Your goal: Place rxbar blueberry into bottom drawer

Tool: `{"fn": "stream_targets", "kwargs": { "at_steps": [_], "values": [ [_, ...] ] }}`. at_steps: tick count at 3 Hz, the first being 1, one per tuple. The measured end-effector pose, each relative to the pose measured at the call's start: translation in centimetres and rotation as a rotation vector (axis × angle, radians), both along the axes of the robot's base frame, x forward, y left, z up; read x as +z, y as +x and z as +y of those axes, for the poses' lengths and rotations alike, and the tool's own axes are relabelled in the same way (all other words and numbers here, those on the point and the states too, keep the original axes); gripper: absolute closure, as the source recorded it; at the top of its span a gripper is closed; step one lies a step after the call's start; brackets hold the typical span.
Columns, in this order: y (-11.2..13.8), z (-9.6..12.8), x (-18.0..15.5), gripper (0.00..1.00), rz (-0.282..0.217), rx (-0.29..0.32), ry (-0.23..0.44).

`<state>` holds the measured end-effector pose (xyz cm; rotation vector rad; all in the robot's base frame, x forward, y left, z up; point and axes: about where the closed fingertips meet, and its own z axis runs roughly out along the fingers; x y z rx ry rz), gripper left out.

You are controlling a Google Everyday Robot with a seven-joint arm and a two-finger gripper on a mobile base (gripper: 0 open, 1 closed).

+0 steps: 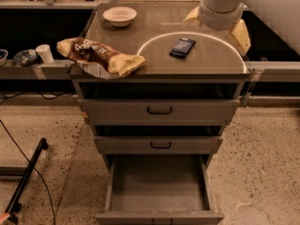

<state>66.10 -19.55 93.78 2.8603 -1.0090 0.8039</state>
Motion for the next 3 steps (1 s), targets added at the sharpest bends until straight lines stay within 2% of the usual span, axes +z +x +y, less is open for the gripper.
{"fn": "stream_targets", "kwargs": {
  "at_steps": [1, 2, 3],
  "values": [
    [0.2, 0.1, 0.6, 0.00, 0.000, 0.067, -0.028],
    [1.9, -0.3, -0.9, 0.00, 0.012, 0.027, -0.082],
    [4.6, -0.8, -2.2, 0.00, -0.002, -0.001, -0.125]
  ]
}}
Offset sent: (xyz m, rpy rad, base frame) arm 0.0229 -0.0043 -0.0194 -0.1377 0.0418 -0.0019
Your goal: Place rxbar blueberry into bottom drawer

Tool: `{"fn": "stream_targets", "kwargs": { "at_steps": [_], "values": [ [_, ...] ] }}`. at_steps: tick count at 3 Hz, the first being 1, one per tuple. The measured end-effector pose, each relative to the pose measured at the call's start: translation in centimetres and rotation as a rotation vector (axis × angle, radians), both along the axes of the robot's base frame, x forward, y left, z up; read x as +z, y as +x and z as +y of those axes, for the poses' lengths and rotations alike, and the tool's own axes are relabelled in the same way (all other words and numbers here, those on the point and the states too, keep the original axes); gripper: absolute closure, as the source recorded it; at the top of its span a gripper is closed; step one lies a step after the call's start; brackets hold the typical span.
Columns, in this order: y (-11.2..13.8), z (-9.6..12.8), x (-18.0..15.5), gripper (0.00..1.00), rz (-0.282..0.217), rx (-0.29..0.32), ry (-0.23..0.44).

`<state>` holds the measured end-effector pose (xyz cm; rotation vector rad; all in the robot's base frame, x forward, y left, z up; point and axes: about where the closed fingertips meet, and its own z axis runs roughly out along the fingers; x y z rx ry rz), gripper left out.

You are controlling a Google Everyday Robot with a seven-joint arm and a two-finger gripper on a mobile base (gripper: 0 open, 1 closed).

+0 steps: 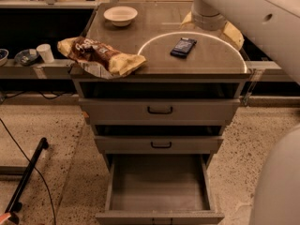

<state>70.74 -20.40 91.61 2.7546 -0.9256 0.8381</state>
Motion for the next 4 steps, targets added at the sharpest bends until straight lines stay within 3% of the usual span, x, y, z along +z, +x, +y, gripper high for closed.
{"fn": "stream_targets", "kwargs": {
  "at_steps": [2, 4],
  "values": [
    [6.4, 1.1, -3.1, 0.00, -0.001, 0.043, 0.043],
    [9.7, 1.9, -6.0, 0.00, 0.030, 0.064, 0.051]
  ]
}}
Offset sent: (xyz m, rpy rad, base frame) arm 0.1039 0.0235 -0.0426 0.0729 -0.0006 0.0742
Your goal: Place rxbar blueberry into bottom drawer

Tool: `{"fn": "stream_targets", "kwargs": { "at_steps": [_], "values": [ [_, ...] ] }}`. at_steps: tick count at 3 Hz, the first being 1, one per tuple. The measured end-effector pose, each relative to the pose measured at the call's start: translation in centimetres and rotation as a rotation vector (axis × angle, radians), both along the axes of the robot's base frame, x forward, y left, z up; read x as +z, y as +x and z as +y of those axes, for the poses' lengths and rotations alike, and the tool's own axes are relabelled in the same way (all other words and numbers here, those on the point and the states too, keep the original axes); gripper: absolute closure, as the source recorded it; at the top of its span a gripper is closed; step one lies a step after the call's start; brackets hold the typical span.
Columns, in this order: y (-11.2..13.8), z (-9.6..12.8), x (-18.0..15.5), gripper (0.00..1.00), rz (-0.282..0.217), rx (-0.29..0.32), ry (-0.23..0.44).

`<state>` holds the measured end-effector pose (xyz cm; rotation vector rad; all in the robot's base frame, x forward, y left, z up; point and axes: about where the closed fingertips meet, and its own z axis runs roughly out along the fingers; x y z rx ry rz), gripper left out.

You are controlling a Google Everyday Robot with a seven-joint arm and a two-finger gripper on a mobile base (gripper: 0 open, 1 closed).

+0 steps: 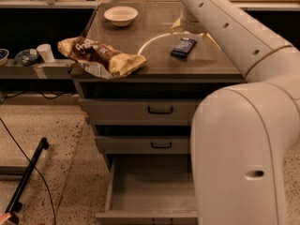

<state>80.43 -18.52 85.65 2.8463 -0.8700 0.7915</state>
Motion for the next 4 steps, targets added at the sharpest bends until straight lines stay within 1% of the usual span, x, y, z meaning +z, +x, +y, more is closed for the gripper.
{"fn": "stream_targets", "kwargs": {
  "at_steps": [1, 2, 3, 4],
  "values": [
    [0.8, 0.4, -1.4, 0.15, 0.027, 0.019, -0.005],
    [1.3, 1.2, -2.9, 0.19, 0.060, 0.047, -0.007],
    [1.4, 1.6, -3.9, 0.31, 0.083, 0.070, -0.007],
    [1.5, 1.7, -3.5, 0.46, 0.086, 0.074, -0.007]
  ]
}}
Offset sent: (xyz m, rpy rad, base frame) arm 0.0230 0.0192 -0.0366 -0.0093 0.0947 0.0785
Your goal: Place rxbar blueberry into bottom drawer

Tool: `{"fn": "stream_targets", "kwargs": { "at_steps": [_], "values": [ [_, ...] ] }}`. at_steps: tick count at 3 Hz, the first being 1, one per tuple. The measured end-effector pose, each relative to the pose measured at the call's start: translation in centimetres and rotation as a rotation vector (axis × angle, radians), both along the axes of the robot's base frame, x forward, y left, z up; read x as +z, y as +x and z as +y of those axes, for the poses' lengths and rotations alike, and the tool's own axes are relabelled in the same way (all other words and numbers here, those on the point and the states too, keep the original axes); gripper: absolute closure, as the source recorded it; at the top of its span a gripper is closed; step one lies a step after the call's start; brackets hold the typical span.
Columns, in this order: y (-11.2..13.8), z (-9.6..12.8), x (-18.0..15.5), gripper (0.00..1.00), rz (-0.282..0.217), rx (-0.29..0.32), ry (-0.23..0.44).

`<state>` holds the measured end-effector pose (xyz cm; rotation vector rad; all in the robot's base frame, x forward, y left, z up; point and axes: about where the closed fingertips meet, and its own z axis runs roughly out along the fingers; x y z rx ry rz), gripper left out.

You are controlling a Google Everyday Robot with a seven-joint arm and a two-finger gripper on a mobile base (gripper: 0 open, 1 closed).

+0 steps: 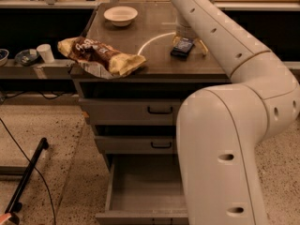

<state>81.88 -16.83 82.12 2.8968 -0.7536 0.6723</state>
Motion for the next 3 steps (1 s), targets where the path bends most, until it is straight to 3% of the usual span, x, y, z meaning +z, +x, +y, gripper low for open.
{"fn": "stream_targets", "kwargs": {
  "at_steps": [1, 2, 3],
  "values": [
    [0.0, 0.0, 0.7, 0.71, 0.000, 0.000, 0.000],
    [-0.5, 0.1, 1.2, 0.93, -0.016, 0.024, 0.080],
    [-1.6, 0.0, 2.8, 1.00, -0.083, 0.066, 0.253]
  ]
}}
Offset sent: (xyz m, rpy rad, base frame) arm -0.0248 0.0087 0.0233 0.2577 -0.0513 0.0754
